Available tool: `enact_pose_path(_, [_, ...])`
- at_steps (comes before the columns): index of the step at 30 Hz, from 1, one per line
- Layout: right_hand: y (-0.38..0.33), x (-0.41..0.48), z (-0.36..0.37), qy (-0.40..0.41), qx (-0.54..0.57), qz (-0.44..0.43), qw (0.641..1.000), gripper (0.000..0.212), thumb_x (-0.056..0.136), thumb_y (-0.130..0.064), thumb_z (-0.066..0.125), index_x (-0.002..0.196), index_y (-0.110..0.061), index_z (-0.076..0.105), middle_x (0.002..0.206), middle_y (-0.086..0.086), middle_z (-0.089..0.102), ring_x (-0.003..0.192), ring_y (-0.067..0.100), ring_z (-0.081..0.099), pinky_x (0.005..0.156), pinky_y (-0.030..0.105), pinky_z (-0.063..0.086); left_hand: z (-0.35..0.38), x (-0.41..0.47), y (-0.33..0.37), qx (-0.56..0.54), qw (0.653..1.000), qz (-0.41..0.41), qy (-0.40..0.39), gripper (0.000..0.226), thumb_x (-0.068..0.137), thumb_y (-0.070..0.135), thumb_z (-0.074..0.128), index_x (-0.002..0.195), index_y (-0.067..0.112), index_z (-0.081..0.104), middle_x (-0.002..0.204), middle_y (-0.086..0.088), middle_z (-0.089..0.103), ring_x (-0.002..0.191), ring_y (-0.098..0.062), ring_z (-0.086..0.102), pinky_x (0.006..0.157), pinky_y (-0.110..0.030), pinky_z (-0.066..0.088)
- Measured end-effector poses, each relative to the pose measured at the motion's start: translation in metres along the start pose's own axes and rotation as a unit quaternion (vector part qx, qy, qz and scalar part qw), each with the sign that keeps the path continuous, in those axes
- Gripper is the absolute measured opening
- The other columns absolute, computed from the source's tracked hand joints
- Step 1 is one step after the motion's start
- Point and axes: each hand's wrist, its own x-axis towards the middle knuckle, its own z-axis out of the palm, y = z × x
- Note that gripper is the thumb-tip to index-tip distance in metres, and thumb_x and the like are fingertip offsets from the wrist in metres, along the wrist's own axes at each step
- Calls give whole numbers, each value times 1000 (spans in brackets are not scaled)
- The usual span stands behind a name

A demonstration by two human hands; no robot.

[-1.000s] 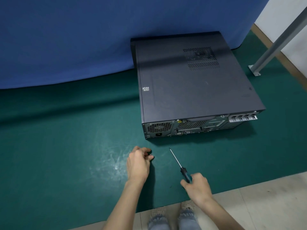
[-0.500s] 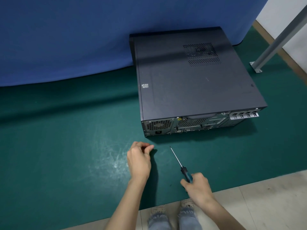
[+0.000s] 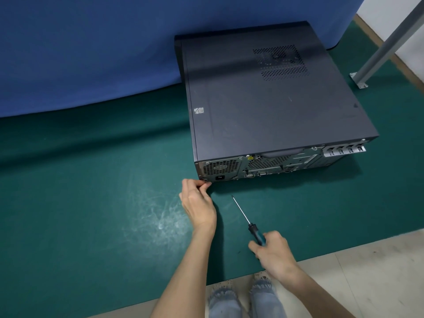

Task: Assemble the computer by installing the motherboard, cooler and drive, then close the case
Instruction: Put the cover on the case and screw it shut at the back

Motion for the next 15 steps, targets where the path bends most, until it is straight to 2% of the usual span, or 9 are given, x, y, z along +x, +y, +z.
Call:
enact_pose_path(3, [0, 1, 1, 0, 2, 0, 1000, 35, 80, -17, 64, 52, -14, 43, 54, 6, 51, 50, 21, 40, 49, 27, 32, 5, -1, -4, 10, 1000, 16, 4, 9, 84, -8, 60, 80, -1, 56, 87, -13, 54, 76, -26, 44, 67, -21, 25])
enact_pose_path(7, [0, 1, 3, -2, 3, 0, 1000, 38, 80, -17, 65, 51, -14, 41, 52, 4, 49, 50, 21, 40, 49, 27, 32, 6, -1, -8, 30, 998, 54, 18, 12, 82, -9, 62, 78, 0, 54, 84, -14, 52, 71, -20, 37, 70, -40, 37])
enact_pose_path(10, [1, 0, 3, -2, 8, 0, 1000, 39, 80, -17, 65, 50, -14, 40, 51, 3, 48, 49, 22, 39, 50, 27, 32, 7, 0, -6, 41, 997, 68, 24, 15, 81, -9, 63, 77, 1, 53, 80, -13, 51, 67, -26, 45, 72, -36, 31])
enact_pose_path(15, [2, 0, 2, -9, 15, 3, 1000, 36, 80, -17, 64, 52, -14, 41, 52, 4, 48, 49, 21, 39, 49, 26, 33, 8, -2, -6, 37, 998, 48, 32, 12, 82, -7, 63, 78, 1, 54, 80, -13, 54, 69, -29, 50, 74, -26, 21])
